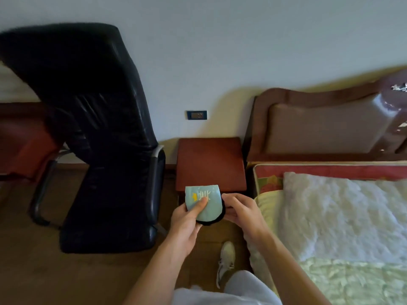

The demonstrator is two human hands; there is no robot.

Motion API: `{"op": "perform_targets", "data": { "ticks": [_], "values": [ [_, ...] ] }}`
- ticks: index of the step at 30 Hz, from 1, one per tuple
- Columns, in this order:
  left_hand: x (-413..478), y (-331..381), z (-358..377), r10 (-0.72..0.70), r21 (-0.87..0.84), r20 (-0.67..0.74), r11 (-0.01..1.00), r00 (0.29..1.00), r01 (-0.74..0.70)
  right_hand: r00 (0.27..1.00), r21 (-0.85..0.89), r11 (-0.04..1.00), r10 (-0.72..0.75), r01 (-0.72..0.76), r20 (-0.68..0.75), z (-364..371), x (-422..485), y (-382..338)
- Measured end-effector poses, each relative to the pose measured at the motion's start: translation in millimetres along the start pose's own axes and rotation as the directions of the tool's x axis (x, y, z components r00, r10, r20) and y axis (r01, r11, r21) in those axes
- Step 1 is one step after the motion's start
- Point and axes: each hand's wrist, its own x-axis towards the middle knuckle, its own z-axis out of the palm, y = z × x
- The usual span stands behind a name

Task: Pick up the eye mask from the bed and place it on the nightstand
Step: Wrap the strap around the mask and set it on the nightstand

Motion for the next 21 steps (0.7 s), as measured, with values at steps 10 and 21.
{"op": "perform_targets", "data": {
  "ticks": [10,21],
  "values": [
    [122,93,93,0.033,-0.074,0.007,0.997,0.999,-0.033,0.999,-0.093,0.996,-0.001,0.005,0.041,-22,154,-105],
    [197,130,100,0.01,-0.11,-0.025,0.994,1.0,-0.013,0.998,-0.099,0.994,0.053,-0.051,0.023,-1,231,-136]
  ]
}}
